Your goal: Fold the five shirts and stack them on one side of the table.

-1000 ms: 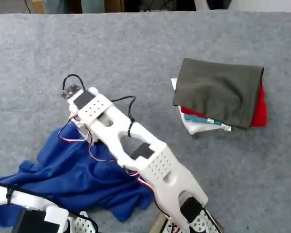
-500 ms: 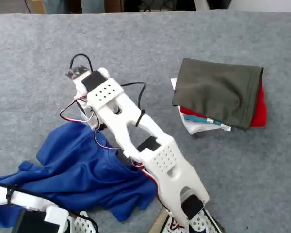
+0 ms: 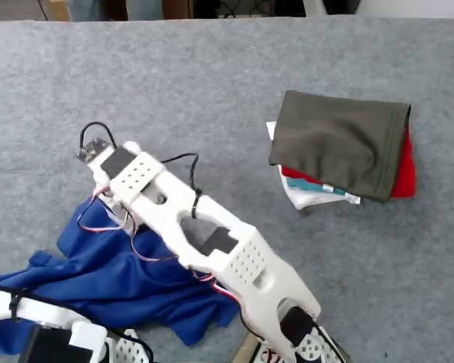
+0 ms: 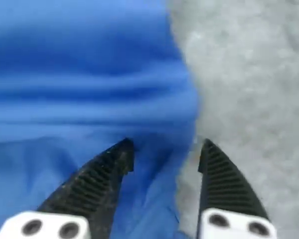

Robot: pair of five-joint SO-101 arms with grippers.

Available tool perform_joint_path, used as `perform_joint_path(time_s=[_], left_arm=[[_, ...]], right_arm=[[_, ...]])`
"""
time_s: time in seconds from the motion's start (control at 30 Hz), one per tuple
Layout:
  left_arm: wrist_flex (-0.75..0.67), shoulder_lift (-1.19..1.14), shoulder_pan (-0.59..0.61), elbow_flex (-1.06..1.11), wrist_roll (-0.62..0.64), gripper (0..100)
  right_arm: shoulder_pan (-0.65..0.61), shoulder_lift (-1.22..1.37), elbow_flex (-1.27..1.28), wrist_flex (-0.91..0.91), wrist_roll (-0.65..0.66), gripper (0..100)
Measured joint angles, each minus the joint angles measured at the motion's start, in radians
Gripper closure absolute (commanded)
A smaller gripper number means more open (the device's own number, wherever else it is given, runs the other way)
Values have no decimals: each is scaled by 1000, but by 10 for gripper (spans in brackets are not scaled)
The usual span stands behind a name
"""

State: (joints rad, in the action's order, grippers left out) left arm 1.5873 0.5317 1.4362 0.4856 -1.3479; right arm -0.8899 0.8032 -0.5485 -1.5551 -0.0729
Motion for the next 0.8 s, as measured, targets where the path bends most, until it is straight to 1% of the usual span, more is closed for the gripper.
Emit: perform_joint_path(time_s=[0.03, 0.07, 0.1, 0.13, 0.2, 0.37, 0.43, 0.57, 0.67, 0.8], left_arm=[[0, 0, 0, 0, 0, 971], [0, 0, 0, 0, 0, 971], [0, 0, 0, 0, 0, 971], [0, 0, 0, 0, 0, 971], [0, 0, 0, 0, 0, 971], [2, 0, -5, 21, 0, 971], [15, 0, -43, 72, 0, 971], [63, 0, -106, 137, 2, 971], [94, 2, -140, 149, 3, 971], [100, 2, -144, 146, 3, 971]], right_arm=[[0, 8, 2, 6, 0, 987], [8, 8, 3, 6, 0, 962], [17, 8, 5, 5, 0, 970], [23, 8, 6, -3, 0, 988], [52, 8, 6, -43, 0, 985], [164, -8, 18, -180, 20, 985], [215, -63, 71, -192, 46, 985], [295, -226, 281, -195, 124, 985], [304, -351, 502, -195, 207, 985], [301, -523, 752, -152, 307, 984]])
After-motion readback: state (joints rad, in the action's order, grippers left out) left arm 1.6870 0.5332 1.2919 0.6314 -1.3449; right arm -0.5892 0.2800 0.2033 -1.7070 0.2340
